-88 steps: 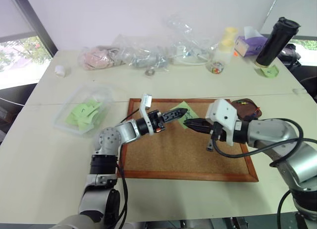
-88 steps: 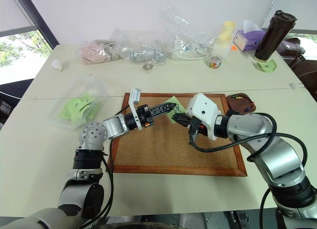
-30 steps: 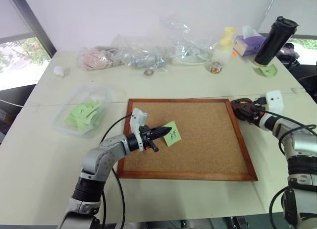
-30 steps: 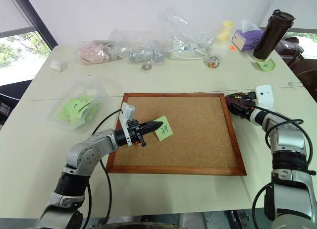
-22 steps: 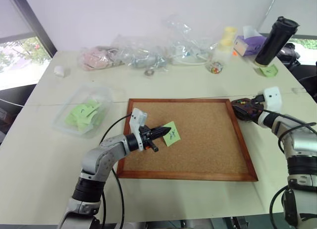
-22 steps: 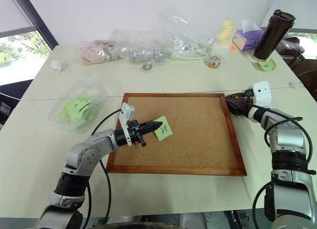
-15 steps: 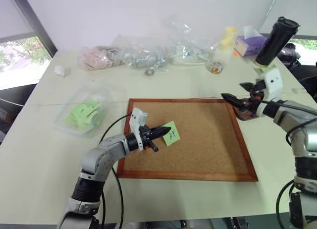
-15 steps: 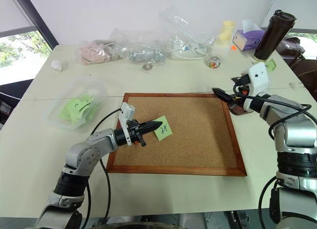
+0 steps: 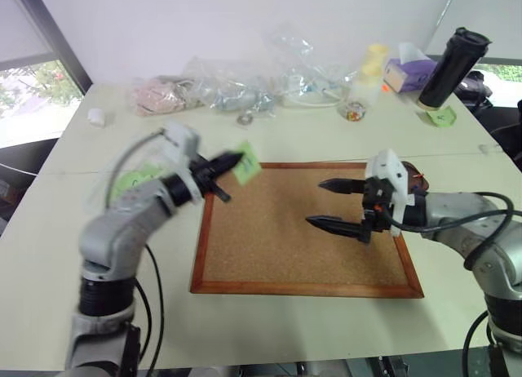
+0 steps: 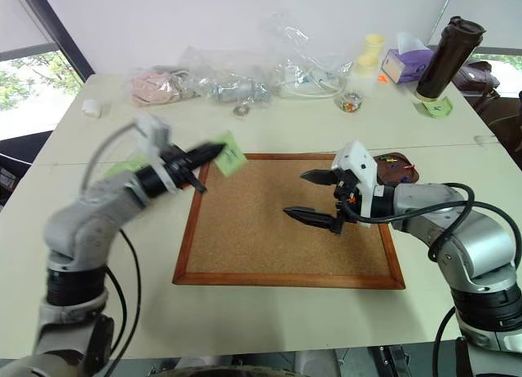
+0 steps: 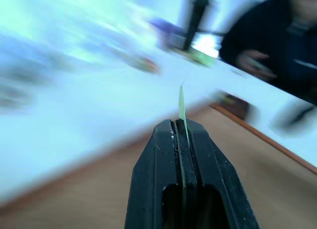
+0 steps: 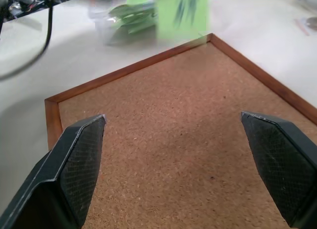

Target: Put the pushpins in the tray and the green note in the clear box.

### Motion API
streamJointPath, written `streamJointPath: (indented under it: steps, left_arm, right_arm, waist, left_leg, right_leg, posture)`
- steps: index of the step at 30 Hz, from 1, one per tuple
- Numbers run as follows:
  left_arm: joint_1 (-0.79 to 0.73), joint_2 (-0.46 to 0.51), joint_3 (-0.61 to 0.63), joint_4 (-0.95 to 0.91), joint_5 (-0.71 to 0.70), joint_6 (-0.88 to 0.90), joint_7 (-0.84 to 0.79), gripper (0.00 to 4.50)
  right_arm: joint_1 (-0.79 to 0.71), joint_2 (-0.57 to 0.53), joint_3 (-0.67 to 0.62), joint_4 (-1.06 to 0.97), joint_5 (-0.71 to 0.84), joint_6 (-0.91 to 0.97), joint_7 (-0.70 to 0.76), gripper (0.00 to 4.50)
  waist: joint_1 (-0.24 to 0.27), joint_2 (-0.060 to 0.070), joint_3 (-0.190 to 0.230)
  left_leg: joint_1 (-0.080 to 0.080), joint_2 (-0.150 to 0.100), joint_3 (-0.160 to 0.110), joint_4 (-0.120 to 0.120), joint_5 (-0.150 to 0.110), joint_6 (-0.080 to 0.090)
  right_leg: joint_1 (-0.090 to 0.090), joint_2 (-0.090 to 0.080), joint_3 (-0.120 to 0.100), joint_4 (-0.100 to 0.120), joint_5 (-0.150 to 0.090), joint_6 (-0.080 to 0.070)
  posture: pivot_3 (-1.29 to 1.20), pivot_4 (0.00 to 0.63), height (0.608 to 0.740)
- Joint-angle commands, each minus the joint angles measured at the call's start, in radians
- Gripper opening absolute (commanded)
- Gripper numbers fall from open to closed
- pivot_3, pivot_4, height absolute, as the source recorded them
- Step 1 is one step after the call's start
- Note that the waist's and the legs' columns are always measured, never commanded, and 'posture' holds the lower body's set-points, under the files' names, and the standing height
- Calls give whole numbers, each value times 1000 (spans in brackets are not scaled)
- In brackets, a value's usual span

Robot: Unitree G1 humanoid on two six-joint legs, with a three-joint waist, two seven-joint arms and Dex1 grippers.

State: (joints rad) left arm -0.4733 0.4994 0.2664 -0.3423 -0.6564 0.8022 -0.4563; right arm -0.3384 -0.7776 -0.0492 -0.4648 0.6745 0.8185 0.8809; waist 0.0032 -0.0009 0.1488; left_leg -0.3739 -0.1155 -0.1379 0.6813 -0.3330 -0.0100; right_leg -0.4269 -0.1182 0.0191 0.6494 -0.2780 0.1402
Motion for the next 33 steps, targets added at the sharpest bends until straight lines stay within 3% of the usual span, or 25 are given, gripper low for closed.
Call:
streamJointPath:
  steps: [1, 4, 8, 11, 16, 19, 29, 33]
  left_arm:
    - [21, 123, 131, 40, 24, -23, -13, 0]
    - [49, 204, 173, 139, 40, -50, -60, 0]
    - [77, 243, 189, 256, 52, -83, -111, 0]
    - [114, 250, 156, 349, 99, -135, -142, 964]
    - [129, 265, 131, 399, 143, -182, -170, 3399]
    - [141, 279, 143, 351, 113, -167, -212, 4476]
    - [194, 344, 155, 3, -137, 12, -354, 4476]
    - [233, 357, 70, -106, -105, -5, -369, 4476]
  right_arm:
    - [-45, 19, 28, 17, -22, -43, 8, 4457]
    - [-70, 21, 59, 52, -48, -68, 27, 4457]
    - [-94, 27, 88, 92, -80, -101, 43, 4457]
    - [-103, 32, 94, 104, -91, -111, 45, 4500]
    - [-90, 31, 90, 95, -100, -110, 38, 4500]
    - [-72, 20, 80, 87, -105, -108, 39, 4500]
    - [4, -72, -17, 29, -62, -75, 70, 4500]
    - [38, -121, -57, 3, -40, -65, 99, 4500]
  waist:
    - [-3, 0, 0]
    - [7, 0, 0]
    - [14, -2, 1]
    - [9, -2, 1]
    - [7, -2, 1]
    - [8, -2, 1]
    - [7, -2, 1]
    - [9, -2, 1]
  left_leg:
    - [0, 0, 0, -1, 0, 0]
    - [0, -1, 0, -1, 0, 0]
    - [0, -3, -3, 1, 0, 0]
    - [0, -3, -3, 1, 0, 0]
    - [-1, -2, -3, 0, 0, 0]
    - [-1, -2, -2, 0, 0, 0]
    - [-1, -1, -2, -1, 0, 0]
    - [0, -2, -2, -1, 0, 0]
  right_leg:
    - [0, 0, 0, 0, 0, 0]
    - [0, 0, 0, 0, 0, 0]
    - [2, -1, -2, -1, 0, 0]
    - [2, -1, -2, -1, 0, 0]
    - [0, -1, -2, 0, 0, 0]
    - [0, -1, -2, -1, 0, 0]
    - [0, -2, -1, -1, 0, 0]
    - [1, -2, 0, -1, 0, 0]
  posture:
    - [0, 150, 740]
    - [0, 150, 740]
    - [0, 150, 740]
    - [0, 150, 740]
    - [0, 150, 740]
    - [0, 150, 740]
    - [0, 150, 740]
    - [0, 150, 740]
